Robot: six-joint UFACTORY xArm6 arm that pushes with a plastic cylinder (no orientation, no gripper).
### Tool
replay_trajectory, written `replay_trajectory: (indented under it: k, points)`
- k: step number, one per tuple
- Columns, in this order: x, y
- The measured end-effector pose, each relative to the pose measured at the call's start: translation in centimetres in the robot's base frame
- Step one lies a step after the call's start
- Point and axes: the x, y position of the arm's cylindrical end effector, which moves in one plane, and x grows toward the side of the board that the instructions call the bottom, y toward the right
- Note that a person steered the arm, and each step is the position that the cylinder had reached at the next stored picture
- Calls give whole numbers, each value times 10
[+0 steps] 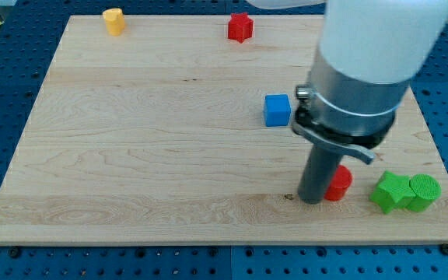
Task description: Point your arm at the yellow heart
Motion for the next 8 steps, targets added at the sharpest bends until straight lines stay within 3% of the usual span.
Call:
replay_trajectory:
  k: [2,3,5,8]
  points:
    - [0,27]
    - [-23,4]
    - [-108,-116]
    - [-295,-329]
